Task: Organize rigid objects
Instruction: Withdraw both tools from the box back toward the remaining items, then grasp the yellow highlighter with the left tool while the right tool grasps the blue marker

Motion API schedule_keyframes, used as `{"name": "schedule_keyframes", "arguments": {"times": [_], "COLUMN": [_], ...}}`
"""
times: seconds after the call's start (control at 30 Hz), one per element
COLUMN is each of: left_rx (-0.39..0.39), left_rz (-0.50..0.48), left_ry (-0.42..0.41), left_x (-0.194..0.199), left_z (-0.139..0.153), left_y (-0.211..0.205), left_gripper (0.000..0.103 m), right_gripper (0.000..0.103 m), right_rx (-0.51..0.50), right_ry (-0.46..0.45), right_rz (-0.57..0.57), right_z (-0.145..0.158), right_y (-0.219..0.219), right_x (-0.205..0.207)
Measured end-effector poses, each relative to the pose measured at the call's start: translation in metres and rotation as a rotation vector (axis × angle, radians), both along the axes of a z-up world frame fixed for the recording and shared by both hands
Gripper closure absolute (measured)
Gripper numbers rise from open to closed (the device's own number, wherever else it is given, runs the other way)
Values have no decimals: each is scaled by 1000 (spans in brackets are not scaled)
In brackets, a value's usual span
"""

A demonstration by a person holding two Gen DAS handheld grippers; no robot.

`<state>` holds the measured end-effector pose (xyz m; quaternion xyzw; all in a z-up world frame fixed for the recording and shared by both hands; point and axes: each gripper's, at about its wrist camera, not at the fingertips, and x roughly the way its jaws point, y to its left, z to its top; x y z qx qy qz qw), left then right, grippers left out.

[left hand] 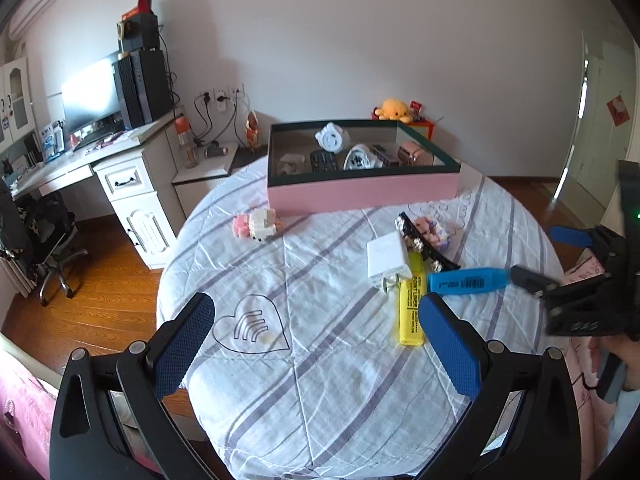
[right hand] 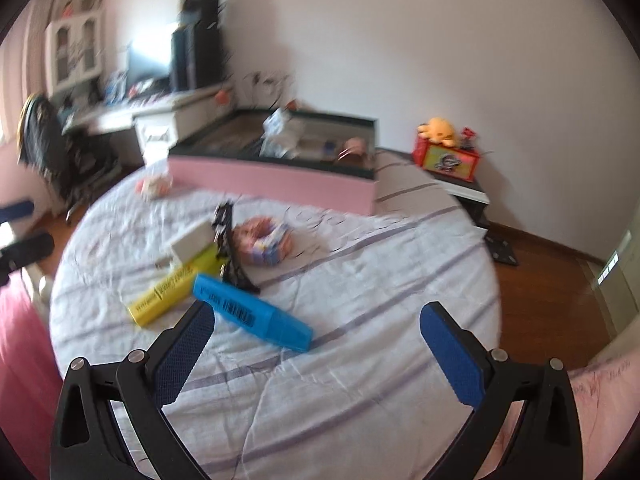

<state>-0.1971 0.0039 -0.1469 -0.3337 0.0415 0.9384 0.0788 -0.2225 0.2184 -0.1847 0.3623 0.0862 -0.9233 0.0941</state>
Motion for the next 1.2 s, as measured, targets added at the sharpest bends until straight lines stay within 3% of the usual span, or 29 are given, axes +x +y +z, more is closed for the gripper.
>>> {"name": "schedule_keyframes", "arguments": {"times": [0.17, 0.3, 0.43, 0.5, 0.57, 0.67, 0.9, 1.1, 1.2], "left_rx": [0, -16, -23, -19, 4, 18, -22, -53, -58], "left_rz": [-19, -42, -51, -59, -73, -88, -92, -86, -103], "left_ry": [-29, -50, -73, -85, -104, -118, -183, -222, -197], "left_x": [-6, -9, -14, -16, -18, -23, -45, -64, -66], "left_z": [-9, -16, -24, -28, -31, -35, -61, -82, -85], "left_y": [7, 15, 22, 26, 30, 37, 61, 79, 84], "left_gripper": [0, 0, 0, 0, 0, 0, 0, 1, 19], "right_gripper": [1, 10, 45, 52, 68, 83, 85, 85, 85], "right_rx": [21, 12, -70, -60, -72, -83, -119, -161, -199], "right_ry": [-57, -78, -106, -115, -119, -98, -88, -95, -92], "right_rz": [83, 109, 168, 197, 206, 187, 54, 35, 25], "right_z": [-21, -29, -32, -36, -37, -34, -32, -41, -42], "right_y": [-13, -14, -12, -14, -11, -2, 27, 30, 33], "right_x": [-26, -30, -25, -21, -19, -10, -2, -8, -12]}}
